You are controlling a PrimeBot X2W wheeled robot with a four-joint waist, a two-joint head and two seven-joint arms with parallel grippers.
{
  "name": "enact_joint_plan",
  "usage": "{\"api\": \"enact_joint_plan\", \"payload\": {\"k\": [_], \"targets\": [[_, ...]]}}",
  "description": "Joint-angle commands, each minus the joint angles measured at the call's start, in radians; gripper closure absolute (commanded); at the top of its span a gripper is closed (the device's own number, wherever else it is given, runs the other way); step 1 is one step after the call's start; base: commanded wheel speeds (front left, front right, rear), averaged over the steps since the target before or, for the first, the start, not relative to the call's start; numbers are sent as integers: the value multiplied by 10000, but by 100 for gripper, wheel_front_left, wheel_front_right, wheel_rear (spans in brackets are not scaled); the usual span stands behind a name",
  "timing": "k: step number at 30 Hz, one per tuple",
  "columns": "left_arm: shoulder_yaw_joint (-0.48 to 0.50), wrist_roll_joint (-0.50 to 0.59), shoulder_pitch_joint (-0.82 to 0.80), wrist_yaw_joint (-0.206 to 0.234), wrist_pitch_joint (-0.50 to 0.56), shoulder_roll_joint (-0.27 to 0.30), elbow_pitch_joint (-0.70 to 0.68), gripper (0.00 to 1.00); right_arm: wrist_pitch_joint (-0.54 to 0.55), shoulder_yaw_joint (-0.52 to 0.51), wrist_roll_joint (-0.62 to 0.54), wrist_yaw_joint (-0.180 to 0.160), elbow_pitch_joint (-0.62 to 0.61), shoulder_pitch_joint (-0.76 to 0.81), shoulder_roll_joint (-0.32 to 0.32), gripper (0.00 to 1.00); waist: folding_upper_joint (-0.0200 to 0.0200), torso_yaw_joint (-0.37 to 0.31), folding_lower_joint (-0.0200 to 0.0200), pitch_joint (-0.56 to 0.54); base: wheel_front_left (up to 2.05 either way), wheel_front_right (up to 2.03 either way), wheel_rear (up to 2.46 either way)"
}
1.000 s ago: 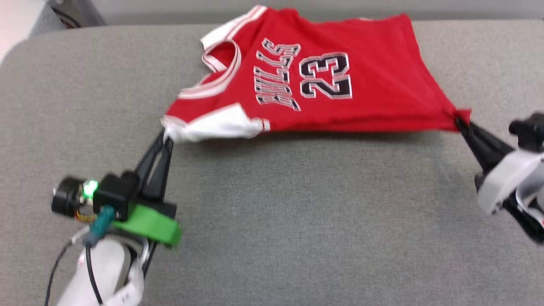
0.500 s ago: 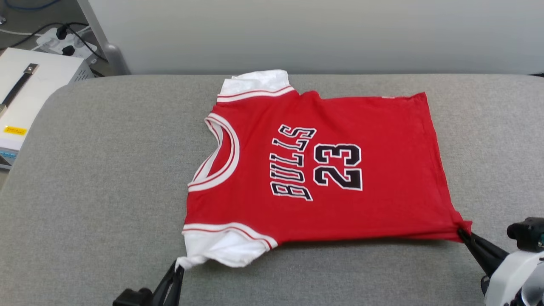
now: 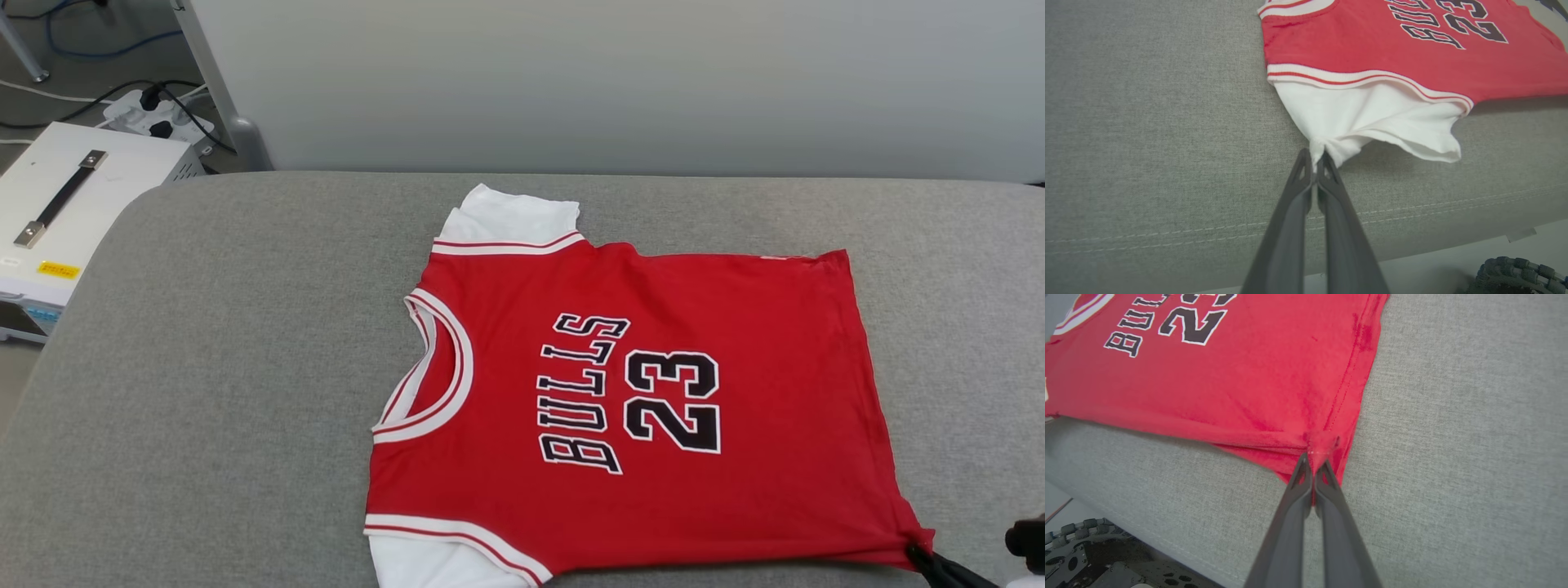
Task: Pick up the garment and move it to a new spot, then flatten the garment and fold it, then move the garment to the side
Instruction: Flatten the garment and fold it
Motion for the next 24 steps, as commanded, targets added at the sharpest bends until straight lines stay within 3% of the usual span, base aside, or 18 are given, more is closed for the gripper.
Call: {"api": "enact_joint_plan", "payload": {"k": [1,9,10,24], "targets": [[20,68,-73,-21,-15,100,2,100,55,-197,-126,-7,-57,103,2,100,0,15,1,8,0,0,0],[-88,519,-1816,-252,-174,360,234,100,390,-1163,-650,-7,-484,-135,437,100,0,24,1,196,0,0,0],[-287,681,-2812,-434,-229,420,582,100,530,-1509,-653,-7,-613,-373,613,100,0,-8,1,414,0,0,0],[-1109,592,-7005,-746,-650,560,3319,100,1283,-1546,-714,-7,-389,-2368,947,100,0,-368,1,1786,0,0,0]]}}
